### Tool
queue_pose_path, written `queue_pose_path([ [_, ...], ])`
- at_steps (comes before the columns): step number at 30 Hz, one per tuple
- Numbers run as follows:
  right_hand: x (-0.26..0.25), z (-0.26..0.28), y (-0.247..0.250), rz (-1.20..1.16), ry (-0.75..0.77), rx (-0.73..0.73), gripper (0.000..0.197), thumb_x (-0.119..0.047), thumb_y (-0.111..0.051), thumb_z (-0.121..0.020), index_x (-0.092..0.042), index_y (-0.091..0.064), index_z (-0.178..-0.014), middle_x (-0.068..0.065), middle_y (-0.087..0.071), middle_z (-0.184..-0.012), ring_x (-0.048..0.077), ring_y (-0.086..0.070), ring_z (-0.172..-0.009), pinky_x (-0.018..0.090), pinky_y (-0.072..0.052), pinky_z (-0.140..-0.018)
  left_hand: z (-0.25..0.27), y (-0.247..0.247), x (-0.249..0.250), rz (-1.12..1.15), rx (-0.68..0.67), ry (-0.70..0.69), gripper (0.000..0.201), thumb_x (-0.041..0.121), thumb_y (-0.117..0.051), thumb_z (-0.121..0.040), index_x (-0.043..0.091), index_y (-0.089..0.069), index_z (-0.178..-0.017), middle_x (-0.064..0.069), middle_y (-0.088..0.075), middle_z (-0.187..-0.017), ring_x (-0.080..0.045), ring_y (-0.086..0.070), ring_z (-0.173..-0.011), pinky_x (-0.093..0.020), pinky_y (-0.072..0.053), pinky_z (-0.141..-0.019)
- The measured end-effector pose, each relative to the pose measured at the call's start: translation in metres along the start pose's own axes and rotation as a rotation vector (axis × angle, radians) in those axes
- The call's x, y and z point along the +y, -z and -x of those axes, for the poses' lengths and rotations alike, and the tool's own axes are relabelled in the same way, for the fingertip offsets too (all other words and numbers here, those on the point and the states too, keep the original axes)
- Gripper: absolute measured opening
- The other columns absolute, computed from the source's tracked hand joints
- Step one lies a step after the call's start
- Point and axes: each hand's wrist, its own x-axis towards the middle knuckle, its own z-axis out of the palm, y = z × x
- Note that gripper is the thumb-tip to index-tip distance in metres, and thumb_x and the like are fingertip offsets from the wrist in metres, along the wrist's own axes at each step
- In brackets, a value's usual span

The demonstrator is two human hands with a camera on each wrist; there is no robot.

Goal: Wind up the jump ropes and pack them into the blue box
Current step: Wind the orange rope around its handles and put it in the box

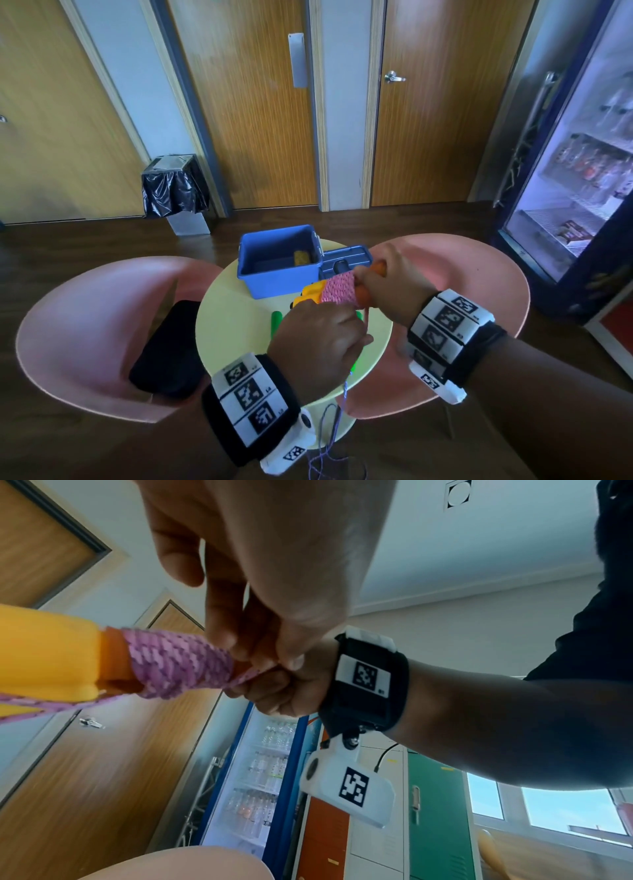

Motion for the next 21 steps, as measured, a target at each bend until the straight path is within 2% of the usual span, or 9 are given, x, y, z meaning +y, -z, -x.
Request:
queue_pose_path([
  [2,0.001,0.002,-0.005,-0.040,-0.026,0.034,0.030,-0.046,-0.055,-0.090,-0.020,-0.047,-0.100,0.003,-0.059,-0.085,0.017,-0.059,-0.073,0.037,-0.053,-0.066,0.000,-0.002,0.004,0.027,0.026,0.008,0.030,0.032,-0.053,-0.092,0.018,-0.063,-0.068,0.002,-0.054,-0.066,-0.023,-0.054,-0.060,-0.030,-0.035,-0.052],
  [5,0.005,0.007,-0.009,0.042,-0.002,0.040,0.027,-0.043,-0.056,-0.092,-0.018,-0.045,-0.094,-0.001,-0.057,-0.076,0.012,-0.053,-0.066,0.026,-0.037,-0.053,-0.002,0.001,-0.003,-0.023,0.014,-0.009,0.027,0.032,-0.055,-0.090,0.019,-0.061,-0.067,0.002,-0.053,-0.066,-0.023,-0.055,-0.061,-0.030,-0.036,-0.051],
  [8,0.006,0.009,-0.005,0.093,0.045,0.005,0.026,-0.042,-0.056,-0.092,-0.018,-0.046,-0.092,-0.003,-0.056,-0.074,0.012,-0.052,-0.064,0.023,-0.033,-0.050,-0.003,0.009,-0.015,-0.073,-0.022,0.003,0.025,0.035,-0.056,-0.089,0.021,-0.063,-0.070,0.002,-0.055,-0.070,-0.025,-0.056,-0.063,-0.032,-0.036,-0.052],
  [10,0.003,0.009,-0.002,0.120,0.077,-0.038,0.026,-0.042,-0.057,-0.091,-0.018,-0.047,-0.091,-0.001,-0.057,-0.076,0.013,-0.053,-0.066,0.024,-0.035,-0.051,-0.004,0.015,-0.022,-0.062,-0.033,0.004,0.026,0.038,-0.053,-0.090,0.022,-0.065,-0.074,0.003,-0.057,-0.072,-0.024,-0.055,-0.065,-0.032,-0.037,-0.053],
  [12,0.000,0.009,-0.002,0.153,0.113,-0.085,0.027,-0.043,-0.059,-0.089,-0.018,-0.048,-0.086,-0.001,-0.057,-0.076,0.020,-0.055,-0.071,0.026,-0.037,-0.053,-0.006,0.020,-0.029,-0.029,-0.050,0.010,0.028,0.041,-0.050,-0.092,0.024,-0.065,-0.076,0.004,-0.058,-0.073,-0.022,-0.056,-0.067,-0.033,-0.040,-0.054],
  [15,-0.003,0.010,0.003,0.178,0.179,-0.195,0.027,-0.044,-0.062,-0.086,-0.021,-0.048,-0.080,-0.002,-0.060,-0.076,0.021,-0.059,-0.077,0.029,-0.042,-0.058,-0.006,0.019,-0.042,0.103,-0.098,0.061,0.019,0.041,-0.057,-0.092,0.027,-0.063,-0.080,0.006,-0.059,-0.079,-0.019,-0.059,-0.075,-0.038,-0.047,-0.061],
  [18,-0.006,0.012,0.013,0.210,0.229,-0.324,0.024,-0.043,-0.061,-0.087,-0.020,-0.054,-0.087,-0.001,-0.062,-0.083,0.020,-0.062,-0.082,0.032,-0.049,-0.070,-0.005,0.010,-0.049,0.322,-0.142,0.155,0.024,0.045,-0.054,-0.091,0.026,-0.066,-0.086,0.007,-0.063,-0.088,-0.014,-0.061,-0.086,-0.041,-0.050,-0.071],
  [21,-0.008,0.011,0.020,0.215,0.288,-0.381,0.024,-0.044,-0.062,-0.088,-0.020,-0.056,-0.090,-0.003,-0.060,-0.085,0.018,-0.061,-0.083,0.035,-0.051,-0.075,-0.004,0.001,-0.046,0.573,-0.192,0.320,0.033,0.051,-0.051,-0.088,0.024,-0.068,-0.095,0.004,-0.068,-0.093,-0.015,-0.064,-0.091,-0.044,-0.052,-0.078],
])
